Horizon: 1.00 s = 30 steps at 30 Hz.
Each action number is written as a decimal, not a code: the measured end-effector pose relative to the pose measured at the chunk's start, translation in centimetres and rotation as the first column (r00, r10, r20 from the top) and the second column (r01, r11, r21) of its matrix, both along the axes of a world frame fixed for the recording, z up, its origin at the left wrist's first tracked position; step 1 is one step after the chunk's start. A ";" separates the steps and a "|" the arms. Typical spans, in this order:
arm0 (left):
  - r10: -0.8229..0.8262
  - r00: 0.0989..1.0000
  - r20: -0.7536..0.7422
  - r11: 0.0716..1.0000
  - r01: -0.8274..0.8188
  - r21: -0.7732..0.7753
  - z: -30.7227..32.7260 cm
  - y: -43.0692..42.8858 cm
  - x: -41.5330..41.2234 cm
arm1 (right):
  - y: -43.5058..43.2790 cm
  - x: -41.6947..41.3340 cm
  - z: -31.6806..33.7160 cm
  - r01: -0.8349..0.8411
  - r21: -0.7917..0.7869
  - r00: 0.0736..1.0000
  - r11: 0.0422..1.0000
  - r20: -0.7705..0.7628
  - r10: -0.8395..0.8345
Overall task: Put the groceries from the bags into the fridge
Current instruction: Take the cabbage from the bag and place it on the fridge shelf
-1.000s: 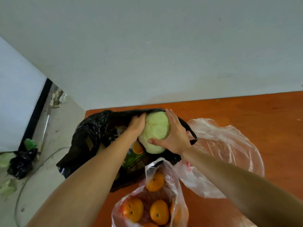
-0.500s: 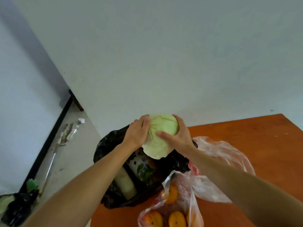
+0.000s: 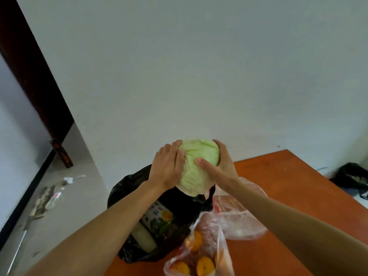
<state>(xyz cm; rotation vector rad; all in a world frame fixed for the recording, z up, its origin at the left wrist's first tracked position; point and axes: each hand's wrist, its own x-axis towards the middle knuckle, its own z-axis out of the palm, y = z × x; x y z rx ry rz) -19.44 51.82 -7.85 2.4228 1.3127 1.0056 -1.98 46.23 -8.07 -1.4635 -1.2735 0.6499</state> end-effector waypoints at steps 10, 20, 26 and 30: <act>-0.391 0.912 0.123 0.920 0.385 0.073 0.5 -9.4 17.6 | -14.8 15.2 1.9 0.343 0.165 0.884 0.925 0.277 -0.378; -0.784 0.563 0.261 0.591 0.806 0.034 -0.3 -31.0 42.7 | -41.6 34.7 1.5 0.695 0.200 0.587 0.691 0.397 -0.706; -0.887 0.387 0.251 0.399 0.917 0.000 -1.6 -43.7 55.4 | -56.4 43.7 0.4 0.843 0.154 0.422 0.516 0.406 -0.810; -0.941 0.260 0.217 0.272 0.962 0.026 -1.7 -50.3 63.3 | -63.8 48.9 0.0 0.905 0.176 0.298 0.388 0.391 -0.871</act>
